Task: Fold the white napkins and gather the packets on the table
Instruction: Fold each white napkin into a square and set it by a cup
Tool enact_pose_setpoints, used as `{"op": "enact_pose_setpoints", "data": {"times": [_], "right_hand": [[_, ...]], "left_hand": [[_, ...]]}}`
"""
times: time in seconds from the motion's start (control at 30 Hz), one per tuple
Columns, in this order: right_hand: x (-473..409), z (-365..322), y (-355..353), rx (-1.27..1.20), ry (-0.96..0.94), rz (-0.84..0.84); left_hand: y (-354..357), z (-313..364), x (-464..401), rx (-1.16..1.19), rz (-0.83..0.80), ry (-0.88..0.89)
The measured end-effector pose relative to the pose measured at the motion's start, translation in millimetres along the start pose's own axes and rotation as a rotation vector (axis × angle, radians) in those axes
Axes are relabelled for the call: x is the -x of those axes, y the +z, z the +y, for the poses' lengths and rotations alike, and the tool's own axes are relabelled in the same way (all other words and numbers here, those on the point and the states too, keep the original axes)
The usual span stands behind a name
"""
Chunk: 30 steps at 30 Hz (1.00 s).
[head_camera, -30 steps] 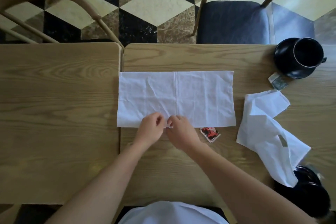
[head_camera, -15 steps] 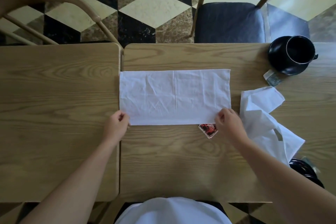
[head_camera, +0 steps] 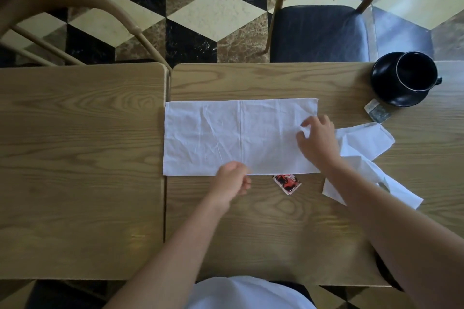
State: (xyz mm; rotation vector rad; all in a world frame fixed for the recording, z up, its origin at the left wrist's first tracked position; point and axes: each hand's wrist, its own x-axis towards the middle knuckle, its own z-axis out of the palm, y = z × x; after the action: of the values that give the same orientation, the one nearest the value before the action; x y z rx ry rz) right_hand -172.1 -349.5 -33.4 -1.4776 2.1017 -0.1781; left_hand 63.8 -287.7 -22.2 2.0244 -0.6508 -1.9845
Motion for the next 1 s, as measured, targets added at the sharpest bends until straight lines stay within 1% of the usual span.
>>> {"op": "enact_pose_setpoints", "data": {"times": [0.07, 0.1, 0.17, 0.2, 0.27, 0.33, 0.47, 0.53, 0.57, 0.6, 0.63, 0.73, 0.77, 0.83, 0.93, 1.0], "right_hand": [[-27.7, -15.2, -11.2, 0.096, -0.095, -0.013], [-40.8, -21.9, -16.0, 0.142, -0.126, -0.039], [-63.8, -32.3, -23.2, 0.223, -0.15, -0.12], [-71.9, -36.5, -25.0, 0.255, -0.152, -0.169], [-81.6, -43.5, -24.5, 0.329, -0.167, -0.227], [-87.5, -49.1, -21.7, 0.412, -0.187, -0.233], [-92.0, -63.2, -26.0, 0.63, -0.173, -0.33], [-89.4, -66.1, -31.9, 0.719, -0.177, -0.361], [-86.8, -66.8, -35.5, 0.721, -0.177, -0.378], [-83.2, -67.7, -39.7, 0.677, -0.167, -0.408], [-78.3, -70.2, -45.9, 0.583, -0.137, -0.445], [-55.3, -83.2, -72.2, 0.228, -0.019, -0.53], [-46.4, -86.7, -81.0, 0.116, 0.006, -0.538], [-20.7, -94.1, -95.4, -0.121, 0.04, -0.512], [24.3, -108.5, -115.1, -0.412, 0.066, -0.413], [55.4, -121.6, -128.5, -0.622, 0.084, -0.381]], "left_hand": [[37.8, 1.3, 5.4, 0.392, -0.163, -0.235], [52.7, 2.8, 7.4, 0.572, -0.192, -0.336], [74.2, 7.5, 7.4, 0.884, -0.128, -0.465], [81.0, 9.1, 6.3, 0.979, -0.064, -0.493], [86.5, 11.9, 2.7, 1.048, 0.047, -0.514], [85.7, 14.5, 0.6, 1.041, 0.104, -0.522], [84.4, 17.2, -0.5, 0.933, 0.157, -0.518], [80.7, 20.3, 2.5, 0.905, 0.163, -0.463], [76.7, 22.7, 5.2, 0.885, 0.163, -0.419], [70.7, 24.7, 8.5, 0.873, 0.161, -0.359], [62.2, 27.6, 13.6, 0.877, 0.148, -0.282], [27.0, 39.0, 34.6, 1.006, 0.017, -0.03], [15.3, 44.1, 41.4, 1.008, -0.023, 0.034], [-6.4, 54.0, 59.1, 0.909, -0.071, 0.166], [-31.2, 66.2, 85.4, 0.74, -0.162, 0.375], [-45.9, 72.4, 107.1, 0.663, -0.184, 0.45]]}}
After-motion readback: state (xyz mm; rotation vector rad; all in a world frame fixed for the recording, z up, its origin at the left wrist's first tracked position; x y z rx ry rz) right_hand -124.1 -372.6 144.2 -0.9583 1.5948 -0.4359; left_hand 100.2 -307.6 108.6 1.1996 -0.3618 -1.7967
